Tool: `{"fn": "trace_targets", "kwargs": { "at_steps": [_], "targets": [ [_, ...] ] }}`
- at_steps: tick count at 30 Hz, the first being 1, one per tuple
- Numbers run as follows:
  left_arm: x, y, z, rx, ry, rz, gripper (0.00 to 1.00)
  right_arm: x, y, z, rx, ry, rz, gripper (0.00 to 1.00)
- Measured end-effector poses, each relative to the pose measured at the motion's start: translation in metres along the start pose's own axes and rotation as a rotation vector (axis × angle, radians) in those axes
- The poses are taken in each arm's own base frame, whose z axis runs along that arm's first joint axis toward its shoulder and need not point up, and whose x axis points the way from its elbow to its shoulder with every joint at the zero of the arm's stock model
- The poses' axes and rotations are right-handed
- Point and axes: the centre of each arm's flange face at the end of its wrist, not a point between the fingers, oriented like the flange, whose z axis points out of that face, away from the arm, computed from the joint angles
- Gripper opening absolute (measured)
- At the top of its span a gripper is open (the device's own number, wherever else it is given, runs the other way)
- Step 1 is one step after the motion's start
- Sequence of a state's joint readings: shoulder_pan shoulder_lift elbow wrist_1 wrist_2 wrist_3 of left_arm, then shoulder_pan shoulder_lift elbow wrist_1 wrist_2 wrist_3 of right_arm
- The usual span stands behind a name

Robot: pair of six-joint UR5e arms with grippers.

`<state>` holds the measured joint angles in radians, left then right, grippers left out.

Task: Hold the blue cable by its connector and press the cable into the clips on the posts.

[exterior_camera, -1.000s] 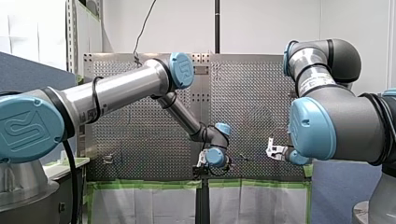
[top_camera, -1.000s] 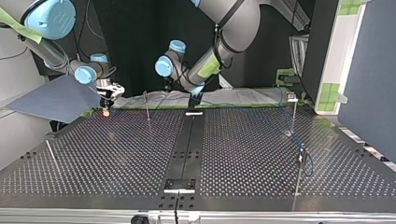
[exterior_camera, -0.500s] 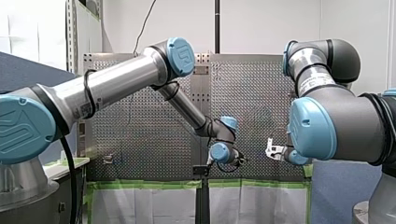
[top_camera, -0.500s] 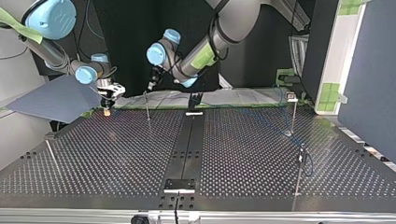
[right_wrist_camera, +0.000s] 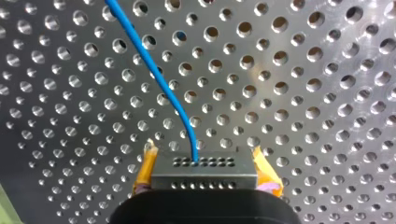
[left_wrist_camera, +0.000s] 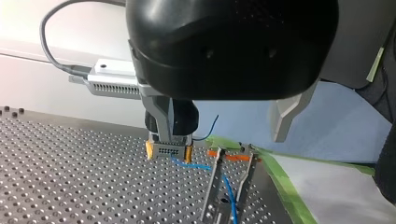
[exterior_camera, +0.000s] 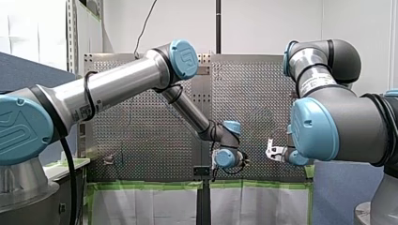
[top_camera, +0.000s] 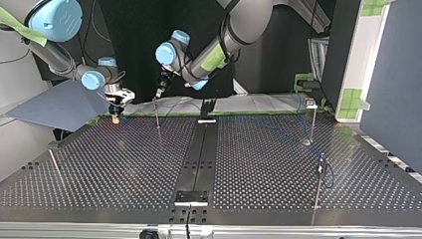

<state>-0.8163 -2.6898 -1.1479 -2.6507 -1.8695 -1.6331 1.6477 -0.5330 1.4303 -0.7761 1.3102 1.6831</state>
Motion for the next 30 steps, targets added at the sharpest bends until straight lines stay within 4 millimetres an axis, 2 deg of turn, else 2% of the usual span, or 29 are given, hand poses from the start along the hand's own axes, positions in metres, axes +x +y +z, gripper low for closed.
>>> {"fn": "trace_targets", "kwargs": {
  "at_steps": [17,24,30],
  "targets": [
    [0.006,-0.003,-0.003,-0.002,0.027,0.007,1.00,-0.002,-0.002,-0.002,0.000,-0.018,0.006,0.00],
    [0.013,-0.003,-0.014,-0.020,0.076,0.040,1.00,-0.003,-0.002,-0.002,0.001,-0.022,0.008,0.00],
    [-0.002,-0.003,-0.025,-0.012,0.048,0.032,1.00,-0.004,-0.003,-0.002,0.005,-0.025,0.009,0.00]
  ]
}}
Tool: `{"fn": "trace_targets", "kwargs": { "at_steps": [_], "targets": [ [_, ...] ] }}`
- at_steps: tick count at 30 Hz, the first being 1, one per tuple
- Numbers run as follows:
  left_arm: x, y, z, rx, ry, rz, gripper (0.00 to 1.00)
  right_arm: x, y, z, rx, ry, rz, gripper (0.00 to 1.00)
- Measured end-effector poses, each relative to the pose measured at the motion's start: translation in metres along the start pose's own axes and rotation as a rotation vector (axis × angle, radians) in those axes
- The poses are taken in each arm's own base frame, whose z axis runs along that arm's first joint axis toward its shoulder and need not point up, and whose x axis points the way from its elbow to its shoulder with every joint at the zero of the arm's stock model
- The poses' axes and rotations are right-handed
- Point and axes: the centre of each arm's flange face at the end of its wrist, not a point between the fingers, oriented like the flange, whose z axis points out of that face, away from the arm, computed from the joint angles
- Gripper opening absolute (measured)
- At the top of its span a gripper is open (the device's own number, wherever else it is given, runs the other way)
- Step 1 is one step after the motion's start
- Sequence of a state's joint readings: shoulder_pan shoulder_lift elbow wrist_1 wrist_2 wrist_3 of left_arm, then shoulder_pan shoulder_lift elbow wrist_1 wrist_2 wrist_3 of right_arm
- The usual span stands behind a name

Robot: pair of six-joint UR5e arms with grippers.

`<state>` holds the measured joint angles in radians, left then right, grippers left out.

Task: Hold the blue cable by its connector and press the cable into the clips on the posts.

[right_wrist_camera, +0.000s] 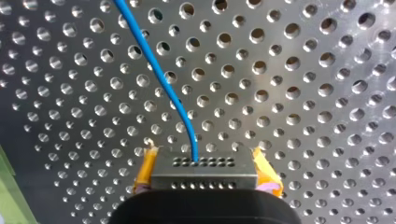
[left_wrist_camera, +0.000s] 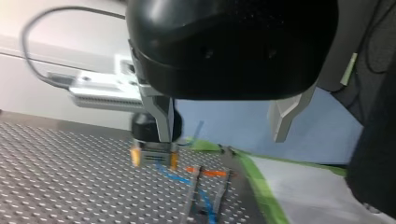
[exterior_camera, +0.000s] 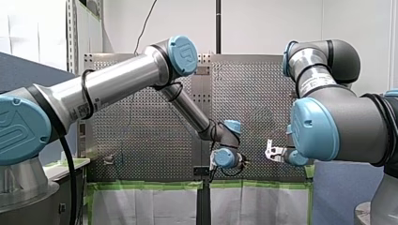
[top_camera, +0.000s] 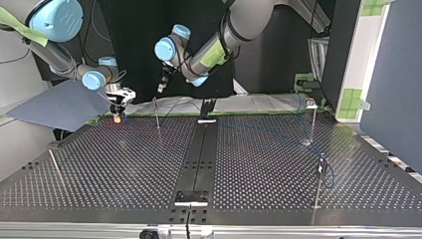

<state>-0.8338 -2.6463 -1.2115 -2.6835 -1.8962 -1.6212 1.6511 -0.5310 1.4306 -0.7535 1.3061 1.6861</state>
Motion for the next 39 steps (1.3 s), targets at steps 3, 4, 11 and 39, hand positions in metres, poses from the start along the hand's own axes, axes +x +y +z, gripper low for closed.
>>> {"fn": "trace_targets", "kwargs": {
  "at_steps": [3,4,11,39],
  "targets": [
    [-0.010,0.000,-0.005,0.003,-0.023,-0.012,1.00,0.000,-0.001,0.000,0.001,0.000,0.000,0.00],
    [-0.013,0.000,-0.007,0.004,-0.031,-0.018,1.00,0.000,-0.001,0.000,0.002,0.000,0.001,0.00],
    [-0.038,-0.002,-0.024,0.000,-0.094,-0.064,1.00,-0.001,-0.002,0.000,0.009,-0.002,0.001,0.00],
    [-0.135,0.029,-0.098,-0.067,-0.361,-0.283,1.00,-0.004,-0.010,0.000,0.028,-0.009,0.004,0.00]
  ]
}}
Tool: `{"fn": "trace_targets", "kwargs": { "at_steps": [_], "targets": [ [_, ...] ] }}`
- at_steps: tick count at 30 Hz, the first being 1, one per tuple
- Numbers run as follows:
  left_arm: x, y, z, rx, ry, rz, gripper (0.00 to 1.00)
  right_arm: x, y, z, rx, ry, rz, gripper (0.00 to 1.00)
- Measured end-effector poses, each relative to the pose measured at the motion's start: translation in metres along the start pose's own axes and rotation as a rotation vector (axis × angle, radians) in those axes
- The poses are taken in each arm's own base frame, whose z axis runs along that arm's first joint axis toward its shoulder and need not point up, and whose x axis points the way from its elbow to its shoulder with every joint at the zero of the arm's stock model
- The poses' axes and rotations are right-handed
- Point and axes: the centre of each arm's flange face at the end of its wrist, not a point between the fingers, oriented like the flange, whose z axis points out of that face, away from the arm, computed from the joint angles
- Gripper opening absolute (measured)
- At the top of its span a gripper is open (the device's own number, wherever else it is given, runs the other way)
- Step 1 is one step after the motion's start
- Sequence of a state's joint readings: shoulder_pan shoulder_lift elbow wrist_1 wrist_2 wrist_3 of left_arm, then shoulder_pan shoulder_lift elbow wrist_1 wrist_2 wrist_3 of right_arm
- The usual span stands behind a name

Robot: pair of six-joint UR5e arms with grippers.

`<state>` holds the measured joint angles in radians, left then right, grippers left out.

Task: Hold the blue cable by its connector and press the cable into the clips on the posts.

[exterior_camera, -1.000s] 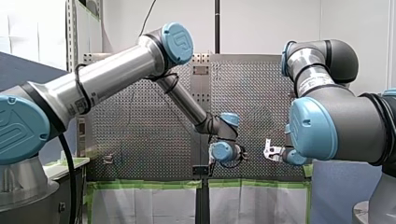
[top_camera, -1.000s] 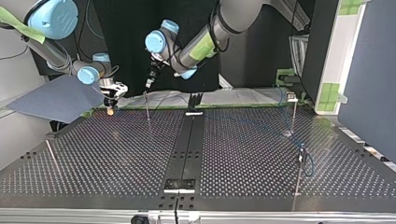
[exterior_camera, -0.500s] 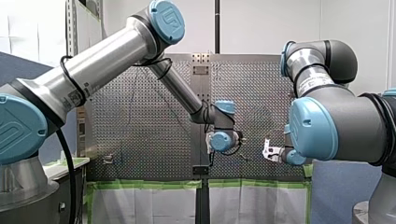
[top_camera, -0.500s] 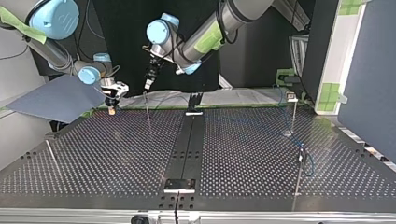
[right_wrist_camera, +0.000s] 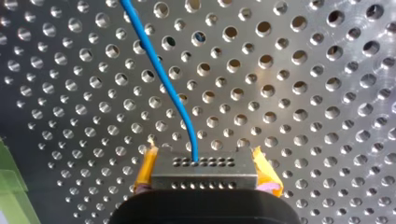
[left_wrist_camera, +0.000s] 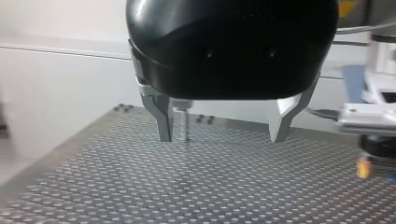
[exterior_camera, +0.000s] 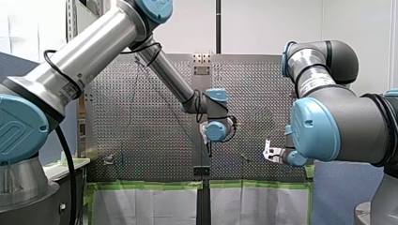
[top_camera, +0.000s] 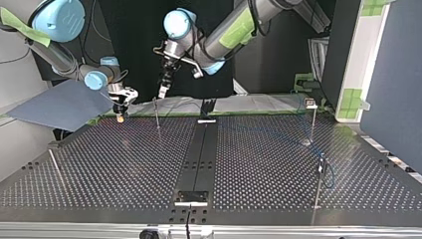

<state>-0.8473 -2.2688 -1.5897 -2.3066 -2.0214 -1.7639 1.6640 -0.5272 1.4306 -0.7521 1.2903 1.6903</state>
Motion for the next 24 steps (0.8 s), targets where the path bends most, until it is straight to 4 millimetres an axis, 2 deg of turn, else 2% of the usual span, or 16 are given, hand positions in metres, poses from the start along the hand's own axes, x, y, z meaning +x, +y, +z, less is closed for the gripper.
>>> {"fn": "trace_targets", "kwargs": {
  "at_steps": [11,24],
  "targets": [
    [-0.040,0.000,-0.022,0.007,-0.091,-0.052,1.00,-0.001,-0.003,0.000,0.004,0.000,0.000,0.00],
    [-0.082,0.014,-0.055,-0.039,-0.152,-0.078,1.00,-0.002,-0.005,0.001,0.011,0.001,-0.001,0.00]
  ]
}}
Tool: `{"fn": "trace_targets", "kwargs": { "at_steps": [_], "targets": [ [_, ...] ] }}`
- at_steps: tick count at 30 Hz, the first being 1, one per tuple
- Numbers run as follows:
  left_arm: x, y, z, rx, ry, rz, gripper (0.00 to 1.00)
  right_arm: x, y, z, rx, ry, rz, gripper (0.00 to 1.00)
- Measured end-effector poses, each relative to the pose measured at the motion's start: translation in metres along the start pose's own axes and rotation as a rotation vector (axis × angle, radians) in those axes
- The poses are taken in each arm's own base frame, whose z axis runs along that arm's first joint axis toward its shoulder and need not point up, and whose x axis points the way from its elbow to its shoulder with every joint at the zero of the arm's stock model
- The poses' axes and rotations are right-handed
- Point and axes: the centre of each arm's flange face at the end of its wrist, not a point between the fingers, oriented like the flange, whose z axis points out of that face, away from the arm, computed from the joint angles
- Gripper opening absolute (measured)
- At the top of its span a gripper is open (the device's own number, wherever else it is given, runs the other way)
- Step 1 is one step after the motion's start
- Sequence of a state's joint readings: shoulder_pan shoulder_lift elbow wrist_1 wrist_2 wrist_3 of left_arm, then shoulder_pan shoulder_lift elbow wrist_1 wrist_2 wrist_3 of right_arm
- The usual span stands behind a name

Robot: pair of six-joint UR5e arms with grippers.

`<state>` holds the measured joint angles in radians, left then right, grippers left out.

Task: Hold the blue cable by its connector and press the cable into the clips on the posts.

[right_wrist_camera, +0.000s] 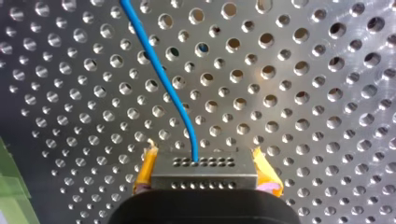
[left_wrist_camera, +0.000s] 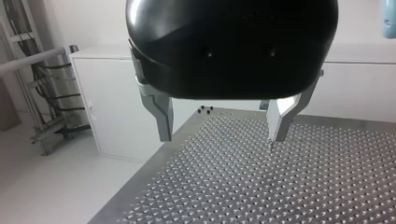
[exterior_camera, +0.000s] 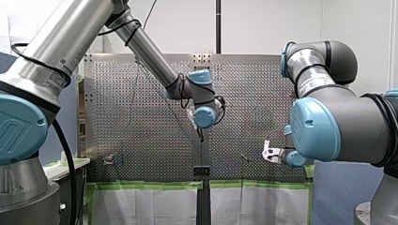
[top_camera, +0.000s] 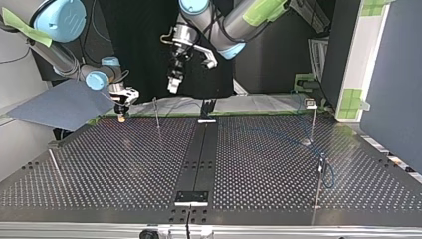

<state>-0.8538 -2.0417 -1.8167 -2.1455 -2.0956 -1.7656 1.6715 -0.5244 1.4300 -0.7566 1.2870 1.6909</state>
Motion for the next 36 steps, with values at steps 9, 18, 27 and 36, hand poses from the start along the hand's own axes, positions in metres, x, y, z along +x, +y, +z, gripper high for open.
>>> {"fn": "trace_targets", "kwargs": {
  "at_steps": [9,18,27,36],
  "targets": [
    [-0.023,0.011,-0.029,-0.037,0.000,0.031,1.00,-0.001,-0.002,0.000,0.014,-0.003,0.001,0.00],
    [-0.008,0.031,-0.064,-0.038,0.063,0.055,1.00,-0.003,-0.006,0.000,0.021,-0.011,0.003,0.00],
    [0.008,0.055,-0.099,-0.049,0.129,0.074,1.00,-0.004,-0.007,0.000,0.023,-0.010,0.003,0.00],
    [0.017,0.072,-0.124,-0.060,0.179,0.104,1.00,-0.005,-0.009,-0.001,0.024,-0.012,0.002,0.00]
  ]
}}
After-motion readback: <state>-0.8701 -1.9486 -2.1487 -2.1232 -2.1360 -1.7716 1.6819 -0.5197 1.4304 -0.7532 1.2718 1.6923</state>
